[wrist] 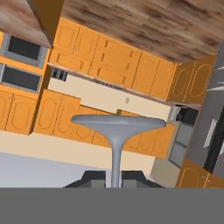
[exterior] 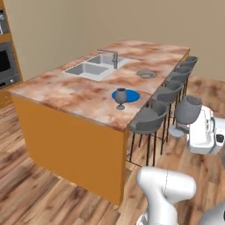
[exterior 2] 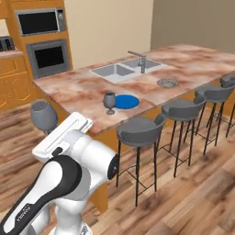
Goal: Retrieve the wine glasses from the counter and place one next to each plate.
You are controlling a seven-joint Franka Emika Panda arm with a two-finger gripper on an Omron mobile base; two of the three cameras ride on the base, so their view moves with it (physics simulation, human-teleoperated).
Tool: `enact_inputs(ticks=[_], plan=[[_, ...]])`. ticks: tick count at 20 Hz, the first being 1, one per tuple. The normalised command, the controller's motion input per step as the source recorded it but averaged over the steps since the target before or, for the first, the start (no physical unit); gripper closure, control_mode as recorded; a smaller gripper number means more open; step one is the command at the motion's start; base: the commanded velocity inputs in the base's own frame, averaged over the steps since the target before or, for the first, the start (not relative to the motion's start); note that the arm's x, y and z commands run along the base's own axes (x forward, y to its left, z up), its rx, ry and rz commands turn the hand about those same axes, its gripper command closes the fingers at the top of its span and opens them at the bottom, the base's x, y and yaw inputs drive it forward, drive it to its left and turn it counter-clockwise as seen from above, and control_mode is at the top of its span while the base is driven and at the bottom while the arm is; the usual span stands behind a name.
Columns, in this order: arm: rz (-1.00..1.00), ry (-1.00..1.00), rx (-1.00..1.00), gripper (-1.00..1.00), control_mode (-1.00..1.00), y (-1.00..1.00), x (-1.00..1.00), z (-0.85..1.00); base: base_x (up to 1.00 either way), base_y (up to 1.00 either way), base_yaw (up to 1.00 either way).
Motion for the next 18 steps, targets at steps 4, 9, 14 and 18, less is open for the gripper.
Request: enact_inputs(ticks=[4, 9, 14, 18], plan=[[0.0, 0.0, 0.0, 1.0, 1.0, 0.0, 0.0, 0.0, 0.04, -0.89, 0.54], [0.0, 0.0, 0.0, 1.0, 1.0, 0.0, 0.0, 0.0, 0.0, -0.69, 0.67], [0.0, 0.0, 0.0, 1.0, 1.0, 0.0, 0.0, 0.0, -0.08, -0.95, 0.52], [0.0, 0.0, 0.0, 1.0, 1.0, 0.0, 0.0, 0.0, -0.25, -0.94, 0.58]])
